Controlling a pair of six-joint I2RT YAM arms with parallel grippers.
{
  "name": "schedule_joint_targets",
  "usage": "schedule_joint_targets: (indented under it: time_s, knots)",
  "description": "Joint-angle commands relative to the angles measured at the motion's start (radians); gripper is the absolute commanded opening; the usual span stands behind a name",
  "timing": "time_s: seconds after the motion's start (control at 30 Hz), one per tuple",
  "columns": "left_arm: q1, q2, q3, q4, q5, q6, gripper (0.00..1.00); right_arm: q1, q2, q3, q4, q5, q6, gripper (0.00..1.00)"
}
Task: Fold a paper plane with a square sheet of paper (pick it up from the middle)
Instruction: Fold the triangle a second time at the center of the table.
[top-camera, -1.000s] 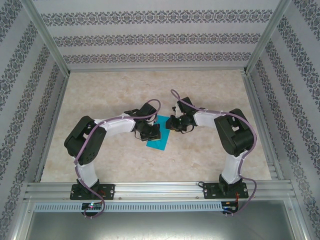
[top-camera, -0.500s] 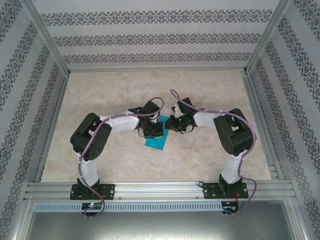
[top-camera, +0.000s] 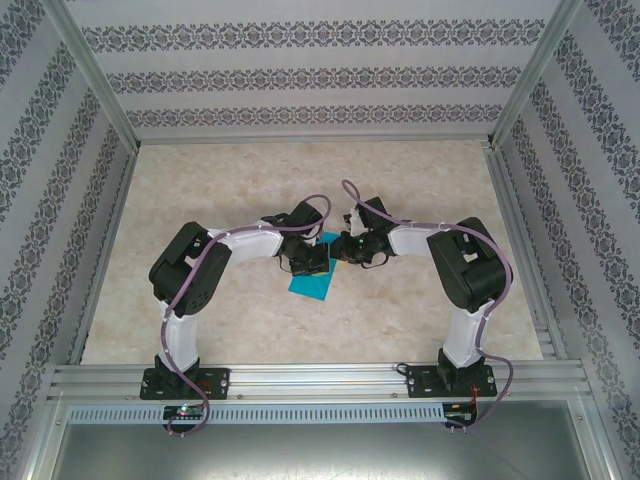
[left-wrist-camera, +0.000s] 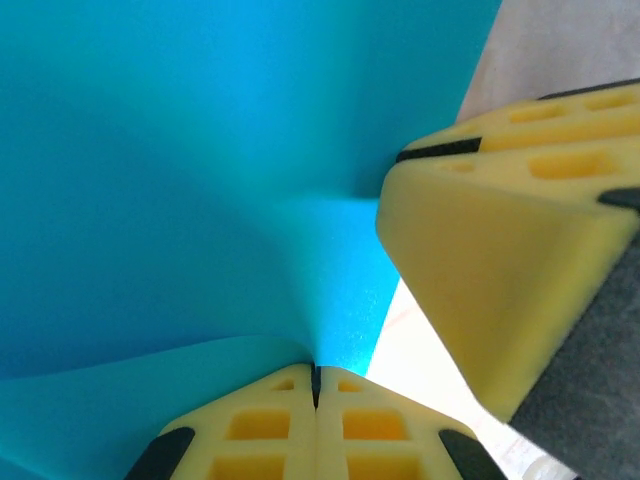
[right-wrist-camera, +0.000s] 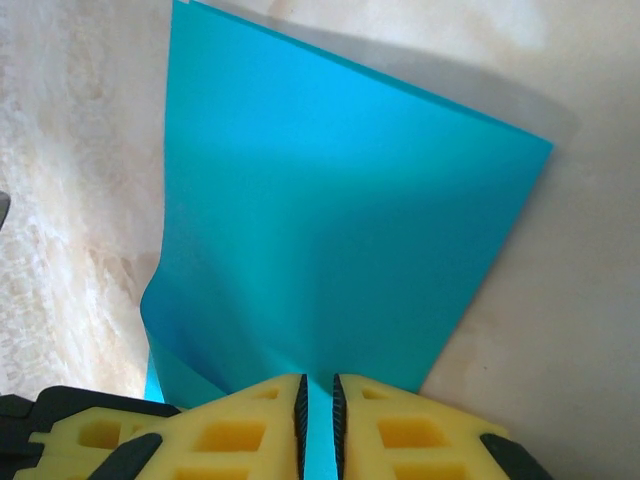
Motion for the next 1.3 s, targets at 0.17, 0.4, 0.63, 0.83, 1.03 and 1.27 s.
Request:
schedule_joint_targets:
  time_s: [0.17,0.4,0.63,0.83,1.03,1.27]
  knots:
    - [-0.013,0.018,0.038,-0.005,-0.044,0.001,0.05,0.001,0.021,-0.035,-0.034,0.008,0.002,0.17]
    - [-0.013,0.017,0.044,-0.032,-0.085,0.017,0.05,-0.004,0.017,-0.03,-0.047,0.011,-0.006,0.17]
    - [-0.018,0.026,0.041,-0.017,-0.059,0.019,0.06,-0.004,0.019,-0.031,-0.045,0.011,-0.007,0.17]
    - [-0.02,0.036,0.044,-0.024,-0.06,0.03,0.08,-0.006,0.012,-0.032,-0.048,0.01,-0.008,0.17]
    - [-0.021,0.047,0.04,-0.024,-0.06,0.041,0.11,-0.006,0.007,-0.033,-0.049,0.011,-0.008,0.17]
    - [-0.022,0.047,0.021,0.007,-0.05,0.042,0.23,-0.01,-0.01,-0.039,-0.047,0.004,-0.003,0.17]
